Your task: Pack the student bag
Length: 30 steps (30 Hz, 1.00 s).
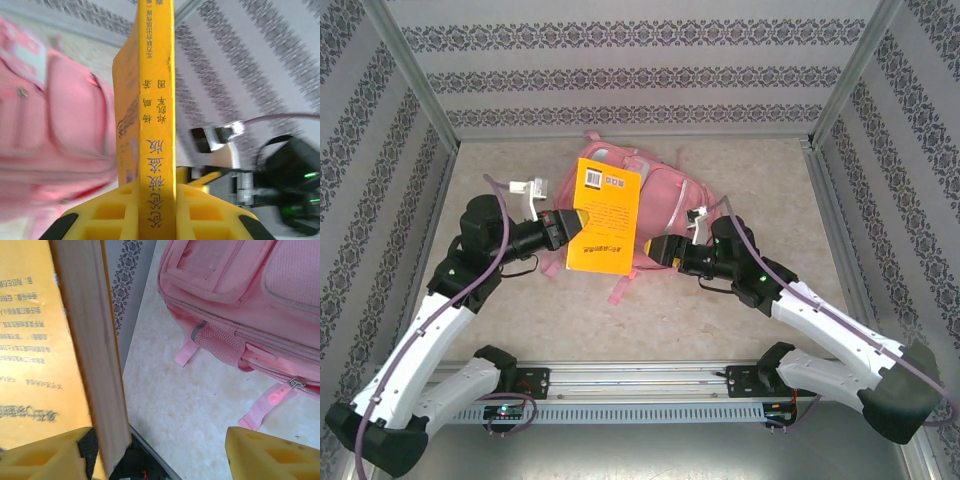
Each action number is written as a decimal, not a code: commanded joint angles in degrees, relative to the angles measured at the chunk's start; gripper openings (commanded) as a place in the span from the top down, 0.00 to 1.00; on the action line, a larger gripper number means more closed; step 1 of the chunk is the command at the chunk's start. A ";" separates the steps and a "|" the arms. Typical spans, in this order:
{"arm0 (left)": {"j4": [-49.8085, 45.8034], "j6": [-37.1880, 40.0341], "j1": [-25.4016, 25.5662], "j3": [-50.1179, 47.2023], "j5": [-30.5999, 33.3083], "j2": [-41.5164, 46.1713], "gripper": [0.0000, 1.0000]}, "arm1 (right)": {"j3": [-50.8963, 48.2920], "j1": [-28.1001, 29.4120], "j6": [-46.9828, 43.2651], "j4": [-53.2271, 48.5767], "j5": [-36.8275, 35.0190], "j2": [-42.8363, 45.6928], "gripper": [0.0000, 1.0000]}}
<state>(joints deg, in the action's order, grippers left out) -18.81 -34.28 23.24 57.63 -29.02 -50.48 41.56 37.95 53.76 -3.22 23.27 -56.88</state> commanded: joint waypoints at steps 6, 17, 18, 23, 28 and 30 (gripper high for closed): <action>-11.72 41.76 24.28 7.64 50.97 -8.54 1.00 | 4.21 -3.67 3.69 -9.18 -3.72 3.44 0.35; 47.62 97.56 44.14 -17.60 72.32 -6.71 1.00 | 4.07 -10.45 26.31 -8.00 2.78 6.45 0.31; 51.62 101.21 44.82 -18.95 72.58 -7.65 1.00 | 4.55 -9.82 27.48 -7.35 2.78 6.40 0.29; 62.11 109.98 47.66 -22.88 71.65 -9.27 1.00 | 3.44 -7.65 30.04 -4.00 1.76 7.80 0.25; 63.49 113.15 50.56 -25.74 69.43 -8.19 1.00 | -0.78 -6.96 32.45 2.45 3.44 8.06 0.24; 65.37 114.41 51.10 -26.89 69.32 -8.35 1.00 | -1.40 -6.38 32.55 3.18 3.36 7.99 0.25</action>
<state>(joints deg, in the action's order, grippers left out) 35.70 74.19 73.21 31.46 40.69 -60.38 41.65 30.65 84.23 -3.95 25.17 -49.04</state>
